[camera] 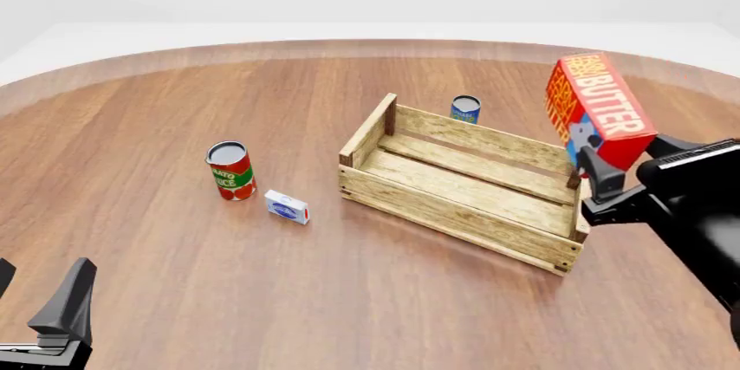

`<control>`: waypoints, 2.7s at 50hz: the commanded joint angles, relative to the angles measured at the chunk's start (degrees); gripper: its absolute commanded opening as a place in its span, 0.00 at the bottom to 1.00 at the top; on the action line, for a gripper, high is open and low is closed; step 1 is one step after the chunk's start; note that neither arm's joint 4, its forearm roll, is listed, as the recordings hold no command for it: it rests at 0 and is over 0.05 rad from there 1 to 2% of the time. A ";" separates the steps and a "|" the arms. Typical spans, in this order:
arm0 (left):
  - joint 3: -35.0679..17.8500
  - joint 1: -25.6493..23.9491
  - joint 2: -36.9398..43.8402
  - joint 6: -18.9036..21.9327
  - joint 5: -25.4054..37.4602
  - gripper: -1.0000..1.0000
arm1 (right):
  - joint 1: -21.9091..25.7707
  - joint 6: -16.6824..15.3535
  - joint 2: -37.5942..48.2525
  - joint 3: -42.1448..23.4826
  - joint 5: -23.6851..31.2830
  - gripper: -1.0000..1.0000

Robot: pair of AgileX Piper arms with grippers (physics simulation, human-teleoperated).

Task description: Pick up the butter and put it in the tray.

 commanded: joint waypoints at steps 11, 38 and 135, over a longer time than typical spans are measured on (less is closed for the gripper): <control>0.00 0.00 0.00 0.00 0.00 1.00 | 4.09 1.03 10.92 -4.51 -6.97 0.00; 0.00 0.00 0.00 0.00 0.00 1.00 | 7.27 2.01 22.00 -7.90 -11.43 0.00; 0.00 0.00 0.00 0.00 0.00 1.00 | 9.87 3.60 43.13 -16.04 -18.11 0.00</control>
